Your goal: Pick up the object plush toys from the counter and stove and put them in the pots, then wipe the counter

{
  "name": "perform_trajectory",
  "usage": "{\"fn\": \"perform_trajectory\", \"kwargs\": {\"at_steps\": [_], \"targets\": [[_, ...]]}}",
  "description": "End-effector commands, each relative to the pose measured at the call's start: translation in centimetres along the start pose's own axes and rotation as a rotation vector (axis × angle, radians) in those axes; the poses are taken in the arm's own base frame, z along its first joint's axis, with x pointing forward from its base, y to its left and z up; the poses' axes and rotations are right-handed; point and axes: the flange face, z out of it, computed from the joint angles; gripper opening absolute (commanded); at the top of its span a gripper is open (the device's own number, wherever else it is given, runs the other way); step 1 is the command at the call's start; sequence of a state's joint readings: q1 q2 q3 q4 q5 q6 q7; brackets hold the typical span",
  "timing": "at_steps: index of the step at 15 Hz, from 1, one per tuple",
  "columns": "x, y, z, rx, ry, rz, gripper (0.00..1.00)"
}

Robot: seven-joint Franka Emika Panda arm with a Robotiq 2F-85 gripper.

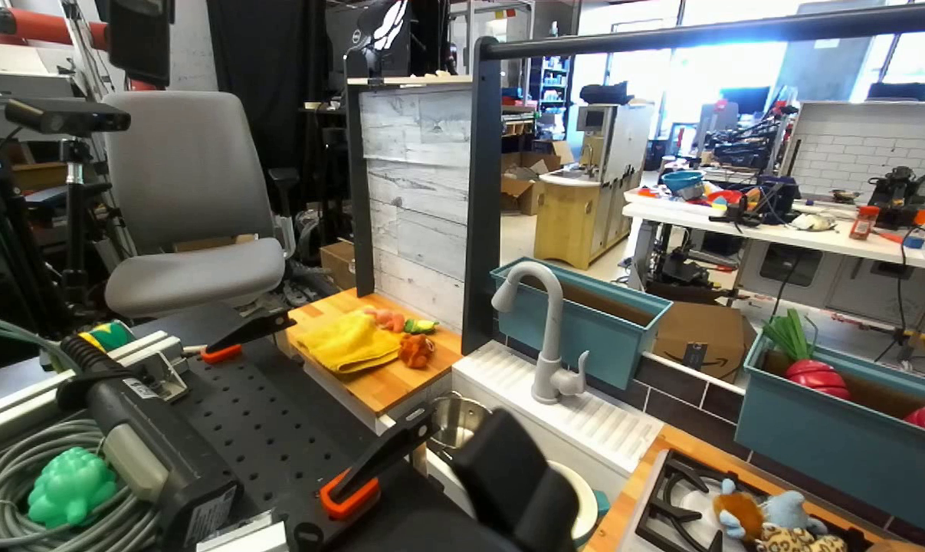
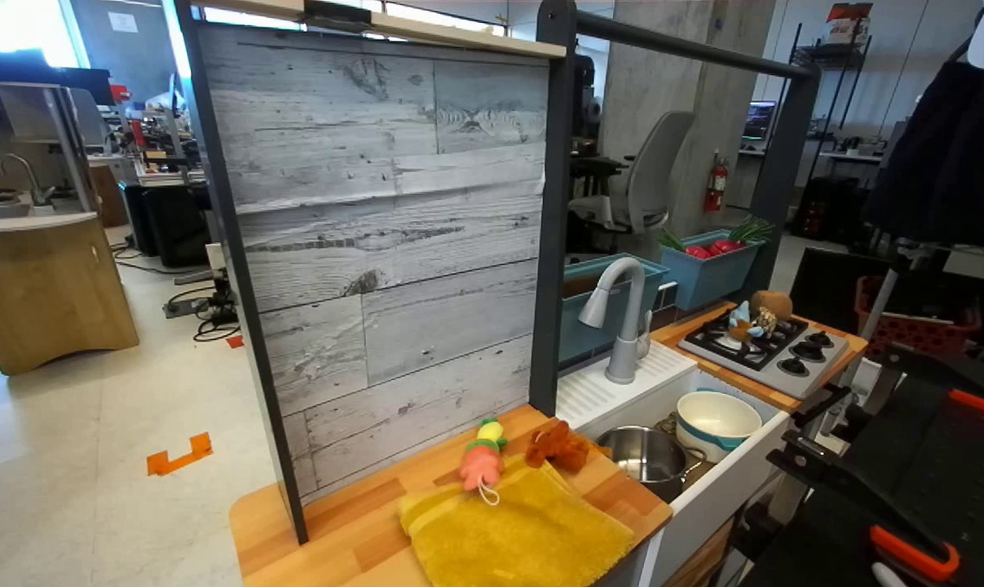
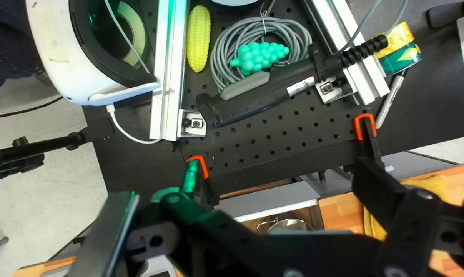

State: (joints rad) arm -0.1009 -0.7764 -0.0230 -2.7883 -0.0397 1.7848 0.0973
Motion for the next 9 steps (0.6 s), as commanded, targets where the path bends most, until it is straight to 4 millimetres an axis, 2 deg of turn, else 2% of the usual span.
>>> {"fn": "perform_trajectory", "kwargs": {"at_steps": [1, 3, 6, 9], "targets": [[0.0, 0.0, -0.1, 0.0, -0.001, 0.0, 1.0], [1.3, -0.2, -1.2, 0.116, 0.11, 0.031, 1.0], [4.1, -1.7, -1.6, 0.212, 0.247, 0.057, 1.0], [7.4, -4.9, -1.8, 0.245, 0.388, 0.042, 1.0]]}}
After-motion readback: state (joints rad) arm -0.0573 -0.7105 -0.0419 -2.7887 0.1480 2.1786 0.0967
